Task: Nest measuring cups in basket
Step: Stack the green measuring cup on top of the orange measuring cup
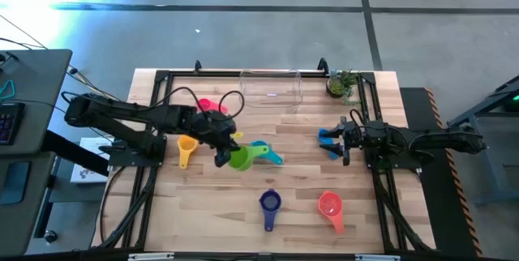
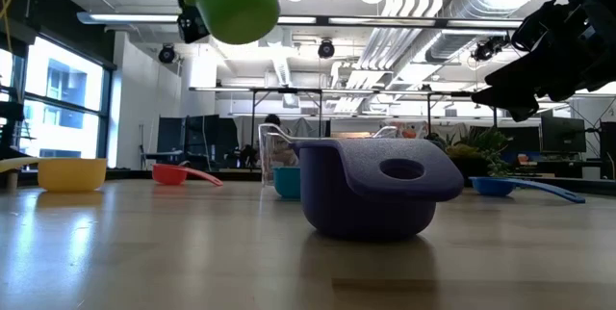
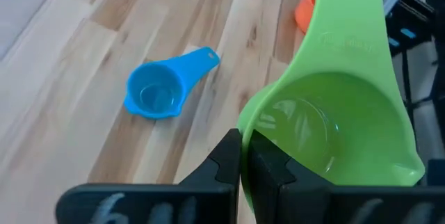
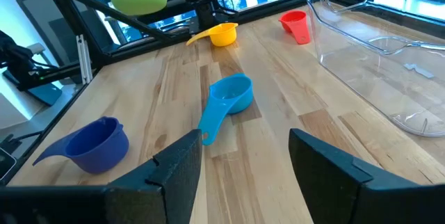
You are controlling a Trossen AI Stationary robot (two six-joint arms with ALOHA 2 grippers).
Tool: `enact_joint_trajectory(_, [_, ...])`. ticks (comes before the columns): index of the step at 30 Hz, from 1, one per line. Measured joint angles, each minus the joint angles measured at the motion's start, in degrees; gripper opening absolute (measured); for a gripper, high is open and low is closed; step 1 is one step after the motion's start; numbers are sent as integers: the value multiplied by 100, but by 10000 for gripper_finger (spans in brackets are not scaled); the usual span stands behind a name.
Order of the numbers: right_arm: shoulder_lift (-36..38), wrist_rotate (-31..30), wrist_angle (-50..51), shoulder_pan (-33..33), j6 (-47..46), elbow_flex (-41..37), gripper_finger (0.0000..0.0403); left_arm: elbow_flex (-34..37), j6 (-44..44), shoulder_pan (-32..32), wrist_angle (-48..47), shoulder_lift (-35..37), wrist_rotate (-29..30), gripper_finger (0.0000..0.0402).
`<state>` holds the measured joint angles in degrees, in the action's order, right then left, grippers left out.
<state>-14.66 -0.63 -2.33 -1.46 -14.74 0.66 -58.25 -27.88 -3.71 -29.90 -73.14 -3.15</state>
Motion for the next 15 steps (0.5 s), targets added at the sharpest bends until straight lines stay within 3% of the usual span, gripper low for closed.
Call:
enact_joint_trajectory(6, [0,0,0,-1,151,1,209,-18,-821,-11,-372,-2,-3,5])
enact_joint_trajectory(12, [0,-31,-96,-1,-1645,-1,209,-18,-1540,-132,-718,-2,-4,5])
enact_joint_trajectory(15, [0,-244,-140,-3,-2038,0,209,-18,-1845,-244,-962,-2,-8,5])
